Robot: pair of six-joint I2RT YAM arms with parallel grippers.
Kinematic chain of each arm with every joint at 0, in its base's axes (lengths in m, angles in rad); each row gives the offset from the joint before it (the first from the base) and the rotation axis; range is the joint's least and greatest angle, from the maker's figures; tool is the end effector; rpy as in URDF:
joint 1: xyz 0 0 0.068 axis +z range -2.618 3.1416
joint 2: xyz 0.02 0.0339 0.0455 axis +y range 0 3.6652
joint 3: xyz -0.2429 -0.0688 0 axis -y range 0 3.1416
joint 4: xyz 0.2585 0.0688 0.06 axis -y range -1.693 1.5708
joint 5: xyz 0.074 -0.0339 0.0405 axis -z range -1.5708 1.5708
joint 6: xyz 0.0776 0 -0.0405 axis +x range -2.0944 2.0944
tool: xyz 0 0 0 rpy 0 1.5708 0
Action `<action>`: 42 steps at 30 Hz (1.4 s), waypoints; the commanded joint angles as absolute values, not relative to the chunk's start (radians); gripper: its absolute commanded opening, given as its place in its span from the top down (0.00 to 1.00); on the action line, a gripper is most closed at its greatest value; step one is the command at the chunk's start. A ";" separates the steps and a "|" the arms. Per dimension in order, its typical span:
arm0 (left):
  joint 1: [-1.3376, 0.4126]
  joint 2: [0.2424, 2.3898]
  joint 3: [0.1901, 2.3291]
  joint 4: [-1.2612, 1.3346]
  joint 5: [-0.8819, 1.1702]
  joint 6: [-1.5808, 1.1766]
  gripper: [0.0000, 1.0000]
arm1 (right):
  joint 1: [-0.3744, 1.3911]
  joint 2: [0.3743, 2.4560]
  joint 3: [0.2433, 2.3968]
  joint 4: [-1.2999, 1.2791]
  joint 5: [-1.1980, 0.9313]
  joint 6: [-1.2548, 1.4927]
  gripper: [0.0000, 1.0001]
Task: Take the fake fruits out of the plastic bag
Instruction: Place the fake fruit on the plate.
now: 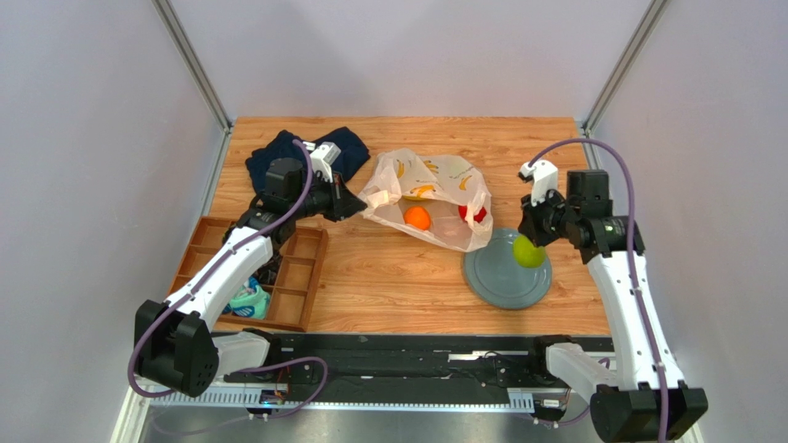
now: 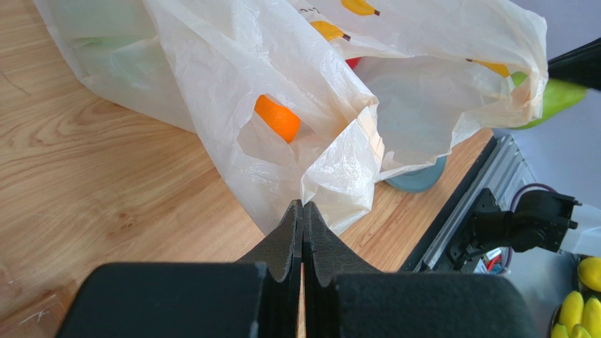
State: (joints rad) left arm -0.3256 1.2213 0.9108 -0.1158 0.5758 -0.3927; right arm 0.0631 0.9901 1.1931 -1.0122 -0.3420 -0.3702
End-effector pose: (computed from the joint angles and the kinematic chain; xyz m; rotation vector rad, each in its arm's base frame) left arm 0.2972 -0.1449 0.2624 0.3200 2.0490 -1.0260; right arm 0.2273 0.0404 0.3210 -0.6580 2.2403 0.2549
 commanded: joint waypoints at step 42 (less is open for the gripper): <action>-0.282 1.187 0.931 -0.120 0.615 -0.356 1.00 | -0.037 1.300 0.942 -0.561 -0.230 -0.345 0.45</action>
